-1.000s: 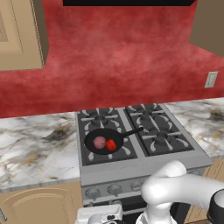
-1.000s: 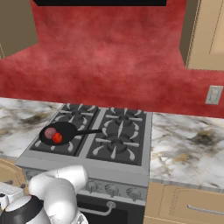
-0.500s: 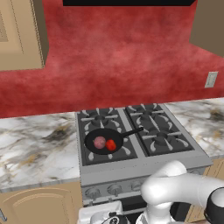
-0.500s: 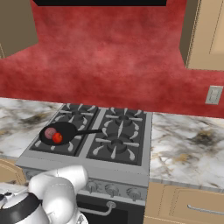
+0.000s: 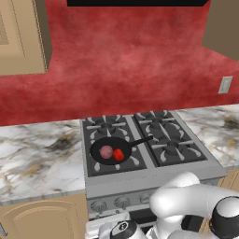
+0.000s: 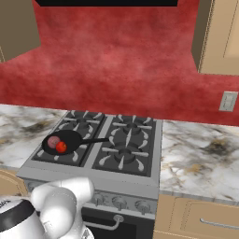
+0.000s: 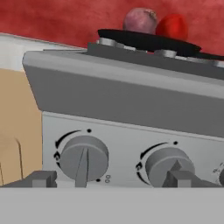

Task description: Place the pan on the front left burner on the stove. Then place the tomato and the onion in the pan and turn on the front left burner.

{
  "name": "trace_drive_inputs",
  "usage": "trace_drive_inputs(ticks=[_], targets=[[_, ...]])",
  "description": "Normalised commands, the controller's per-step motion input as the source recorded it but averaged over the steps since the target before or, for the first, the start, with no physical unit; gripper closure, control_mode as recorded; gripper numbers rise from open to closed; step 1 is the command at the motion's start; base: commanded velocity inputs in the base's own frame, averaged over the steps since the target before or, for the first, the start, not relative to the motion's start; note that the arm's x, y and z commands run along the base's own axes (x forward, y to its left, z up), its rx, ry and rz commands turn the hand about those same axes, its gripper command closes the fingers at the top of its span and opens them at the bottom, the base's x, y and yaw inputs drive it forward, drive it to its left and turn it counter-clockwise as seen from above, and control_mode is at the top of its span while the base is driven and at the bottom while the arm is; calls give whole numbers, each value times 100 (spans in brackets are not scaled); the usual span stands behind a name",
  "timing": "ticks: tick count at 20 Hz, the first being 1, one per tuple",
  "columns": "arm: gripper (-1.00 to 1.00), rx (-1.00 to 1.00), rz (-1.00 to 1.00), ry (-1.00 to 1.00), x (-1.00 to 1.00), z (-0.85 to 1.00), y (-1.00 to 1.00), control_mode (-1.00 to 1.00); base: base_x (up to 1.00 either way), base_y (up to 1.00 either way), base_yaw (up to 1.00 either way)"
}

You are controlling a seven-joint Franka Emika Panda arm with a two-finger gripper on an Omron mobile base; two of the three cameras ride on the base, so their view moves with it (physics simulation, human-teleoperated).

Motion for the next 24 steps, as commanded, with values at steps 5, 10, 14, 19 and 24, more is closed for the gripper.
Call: trace_drive_inputs(ticks=[5,10,14,19,24], targets=[[-100,2,1,10,13,-21,0,-100,0,0,0],[-100,1,0,3,15,-14,0,-100,0,0,0],[-100,0,0,0,11,-14,1,-100,0,0,0],[-100,0,0,0,6,-17,8,-100,0,0,0],[-100,1,1,0,3,-17,20,-100,0,0,0]])
